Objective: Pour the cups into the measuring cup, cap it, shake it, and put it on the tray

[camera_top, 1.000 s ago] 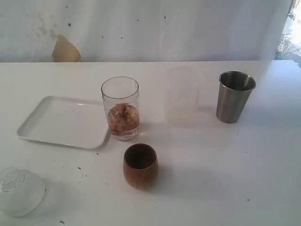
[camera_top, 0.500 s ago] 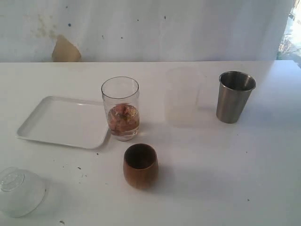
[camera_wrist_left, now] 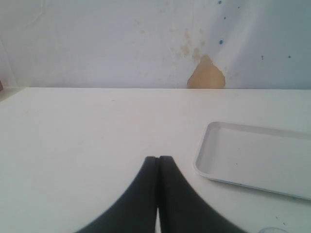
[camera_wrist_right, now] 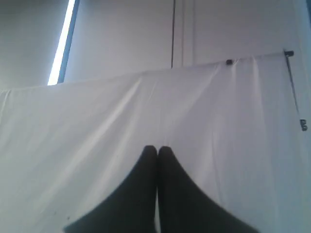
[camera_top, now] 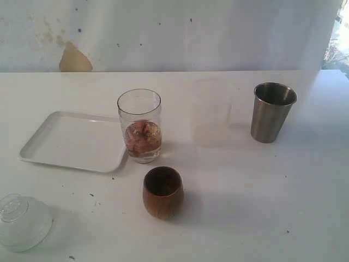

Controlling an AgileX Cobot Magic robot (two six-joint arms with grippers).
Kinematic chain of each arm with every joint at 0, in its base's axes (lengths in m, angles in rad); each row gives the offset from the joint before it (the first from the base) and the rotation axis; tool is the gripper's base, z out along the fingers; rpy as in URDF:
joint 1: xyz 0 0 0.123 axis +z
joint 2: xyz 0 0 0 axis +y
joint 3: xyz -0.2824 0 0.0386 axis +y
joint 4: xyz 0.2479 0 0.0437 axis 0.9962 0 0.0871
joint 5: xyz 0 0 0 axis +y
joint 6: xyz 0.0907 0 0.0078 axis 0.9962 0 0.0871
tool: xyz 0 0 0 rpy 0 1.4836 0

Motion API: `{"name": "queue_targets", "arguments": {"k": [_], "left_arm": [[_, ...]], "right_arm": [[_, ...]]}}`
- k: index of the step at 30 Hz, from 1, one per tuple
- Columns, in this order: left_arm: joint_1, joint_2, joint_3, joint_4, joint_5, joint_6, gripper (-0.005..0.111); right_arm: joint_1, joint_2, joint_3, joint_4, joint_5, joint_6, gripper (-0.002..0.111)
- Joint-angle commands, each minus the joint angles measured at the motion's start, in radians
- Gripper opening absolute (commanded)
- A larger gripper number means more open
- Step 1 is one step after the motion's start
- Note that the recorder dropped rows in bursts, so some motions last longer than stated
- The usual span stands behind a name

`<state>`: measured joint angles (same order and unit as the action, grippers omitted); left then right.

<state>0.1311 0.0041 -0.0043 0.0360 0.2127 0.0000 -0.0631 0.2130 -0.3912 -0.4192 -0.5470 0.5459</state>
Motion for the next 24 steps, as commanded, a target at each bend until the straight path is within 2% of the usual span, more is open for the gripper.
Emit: {"name": "queue_targets", "arguments": {"k": [1, 5, 9, 15, 17, 24], "left_arm": [[-0.005, -0.004, 0.004, -0.002, -0.009, 0.000, 0.001], [-0.005, -0.004, 0.004, -0.002, -0.009, 0.000, 0.001], [-0.005, -0.004, 0.004, -0.002, -0.009, 0.000, 0.001], [-0.005, -0.004, 0.004, -0.002, -0.009, 0.000, 0.001], [-0.005, -0.004, 0.004, -0.002, -0.009, 0.000, 0.001], [-0.005, -0.004, 0.004, -0.002, -0.009, 0.000, 0.001]], "right_arm": [[0.004, -0.026, 0.107, 0.258, 0.025, -0.251, 0.000], [0.004, -0.036, 0.178, 0.288, 0.143, -0.402, 0.000], [0.002, -0.057, 0.256, 0.300, 0.186, -0.546, 0.000], [0.002, -0.192, 0.391, 0.538, 0.181, -0.730, 0.000], [0.002, -0.213, 0.391, 0.593, 0.294, -0.803, 0.000], [0.002, -0.213, 0.391, 0.585, 0.422, -0.819, 0.000]]}}
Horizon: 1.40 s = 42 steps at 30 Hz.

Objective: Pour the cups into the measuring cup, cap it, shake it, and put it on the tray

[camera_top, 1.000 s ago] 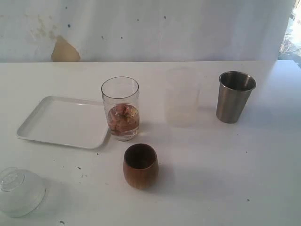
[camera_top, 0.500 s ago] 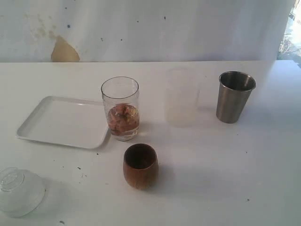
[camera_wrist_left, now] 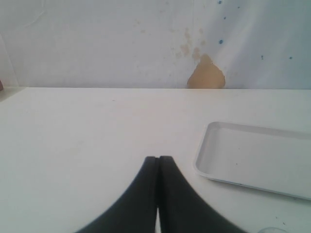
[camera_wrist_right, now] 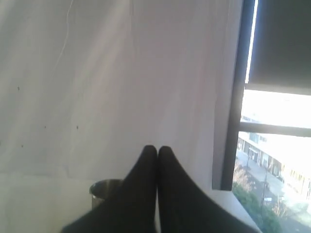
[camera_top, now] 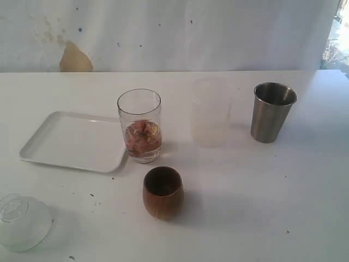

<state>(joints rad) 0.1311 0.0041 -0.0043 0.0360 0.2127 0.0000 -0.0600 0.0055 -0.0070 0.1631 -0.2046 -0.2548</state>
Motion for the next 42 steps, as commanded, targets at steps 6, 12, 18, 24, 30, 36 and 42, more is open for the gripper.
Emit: {"name": "queue_targets", "arguments": {"k": [6, 12, 18, 24, 30, 36, 42], "left_arm": [[-0.005, -0.004, 0.004, -0.002, -0.009, 0.000, 0.001], [-0.005, -0.004, 0.004, -0.002, -0.009, 0.000, 0.001], [-0.005, -0.004, 0.004, -0.002, -0.009, 0.000, 0.001], [-0.005, -0.004, 0.004, -0.002, -0.009, 0.000, 0.001], [-0.005, -0.004, 0.004, -0.002, -0.009, 0.000, 0.001], [-0.005, -0.004, 0.004, -0.002, -0.009, 0.000, 0.001], [-0.005, -0.004, 0.004, -0.002, -0.009, 0.000, 0.001]], "right_arm": [[0.013, -0.006, 0.007, -0.173, 0.280, 0.121, 0.000], [-0.022, -0.006, 0.007, -0.243, 0.498, 0.212, 0.000], [-0.081, -0.006, 0.007, -0.186, 0.510, 0.207, 0.000], [-0.081, -0.006, 0.007, -0.178, 0.525, 0.168, 0.000], [-0.081, -0.006, 0.007, -0.137, 0.549, 0.075, 0.000], [-0.081, -0.006, 0.007, -0.135, 0.556, 0.079, 0.000], [-0.081, -0.006, 0.007, -0.135, 0.556, 0.079, 0.000]]}}
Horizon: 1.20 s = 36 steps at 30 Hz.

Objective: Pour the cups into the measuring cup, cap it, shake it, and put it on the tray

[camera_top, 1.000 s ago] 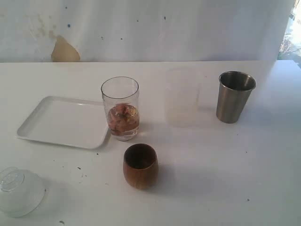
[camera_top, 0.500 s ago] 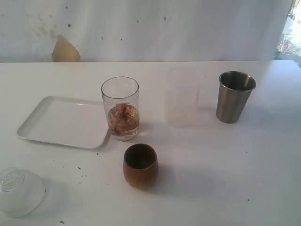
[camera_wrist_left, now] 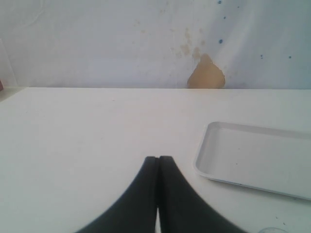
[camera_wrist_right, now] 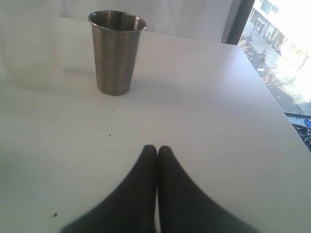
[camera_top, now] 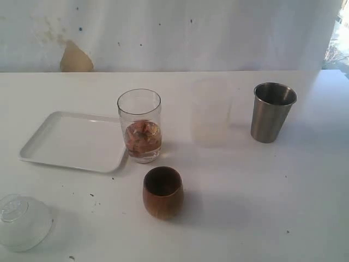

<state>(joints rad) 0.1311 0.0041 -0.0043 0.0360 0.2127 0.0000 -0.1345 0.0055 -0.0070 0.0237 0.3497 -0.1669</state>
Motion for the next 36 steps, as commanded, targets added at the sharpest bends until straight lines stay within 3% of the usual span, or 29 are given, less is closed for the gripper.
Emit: {"name": "queue_targets", "arguments": {"k": [1, 19, 22, 27, 31, 36], "left_arm": [[-0.005, -0.004, 0.004, -0.002, -0.009, 0.000, 0.001], [-0.005, -0.004, 0.004, -0.002, -0.009, 0.000, 0.001], [-0.005, -0.004, 0.004, -0.020, -0.060, -0.012, 0.001], [-0.005, -0.004, 0.004, -0.190, -0.269, -0.229, 0.001], [-0.005, -0.004, 0.004, -0.214, -0.394, -0.352, 0.001], [-0.005, 0.048, -0.117, -0.170, -0.249, -0.336, 0.000]], "right_arm": [[-0.007, -0.006, 0.007, 0.005, 0.002, -0.009, 0.000], [-0.007, -0.006, 0.007, 0.005, 0.002, -0.009, 0.000], [-0.007, -0.006, 0.007, 0.005, 0.002, -0.009, 0.000], [-0.007, -0.006, 0.007, 0.005, 0.002, -0.009, 0.000], [-0.007, -0.006, 0.007, 0.005, 0.002, -0.009, 0.000], [-0.007, -0.006, 0.007, 0.007, 0.002, -0.009, 0.000]]}}
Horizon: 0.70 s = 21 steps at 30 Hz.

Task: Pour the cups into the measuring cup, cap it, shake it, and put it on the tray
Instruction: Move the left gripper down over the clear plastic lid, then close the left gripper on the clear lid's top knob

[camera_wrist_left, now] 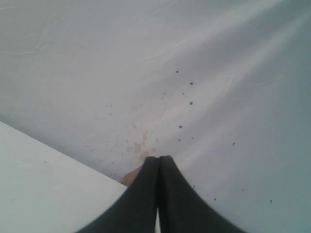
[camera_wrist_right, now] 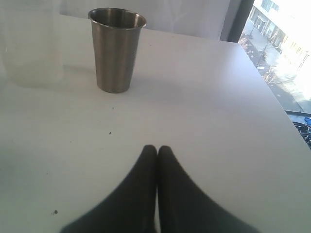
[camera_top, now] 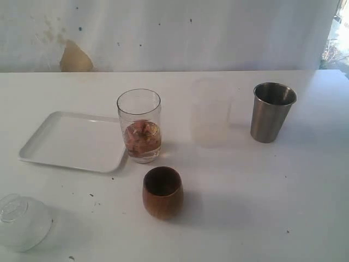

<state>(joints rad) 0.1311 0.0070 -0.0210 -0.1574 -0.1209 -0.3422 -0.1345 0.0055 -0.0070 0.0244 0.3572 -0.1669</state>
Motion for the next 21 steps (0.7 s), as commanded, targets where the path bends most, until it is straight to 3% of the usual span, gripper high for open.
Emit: {"name": "queue_targets", "arguments": {"k": [1, 4, 9, 13, 16, 18, 21], "left_arm": [[-0.005, 0.076, -0.148, 0.044, 0.132, 0.028, 0.000], [-0.005, 0.191, -0.322, 0.062, 0.318, 0.105, 0.000], [-0.005, 0.471, -0.628, 0.042, 0.778, 0.348, 0.000], [-0.005, 0.676, -0.798, -0.133, 1.104, 0.562, 0.000], [-0.005, 0.817, -0.825, -0.344, 1.162, 0.682, 0.005], [-0.005, 0.891, -0.805, -0.424, 1.142, 0.714, 0.018], [-0.005, 0.982, -0.764, -0.416, 1.135, 0.753, 0.046]], "right_arm": [[-0.007, -0.006, 0.007, 0.006, -0.006, -0.009, 0.000], [-0.007, -0.006, 0.007, 0.006, -0.006, -0.009, 0.000], [-0.007, -0.006, 0.007, 0.006, -0.006, -0.009, 0.000], [-0.007, -0.006, 0.007, 0.006, -0.006, -0.009, 0.000], [-0.007, -0.006, 0.007, 0.006, -0.006, -0.009, 0.000], [-0.007, -0.006, 0.007, 0.006, -0.006, -0.009, 0.000], [-0.007, -0.006, 0.007, 0.009, -0.006, -0.009, 0.000]]}}
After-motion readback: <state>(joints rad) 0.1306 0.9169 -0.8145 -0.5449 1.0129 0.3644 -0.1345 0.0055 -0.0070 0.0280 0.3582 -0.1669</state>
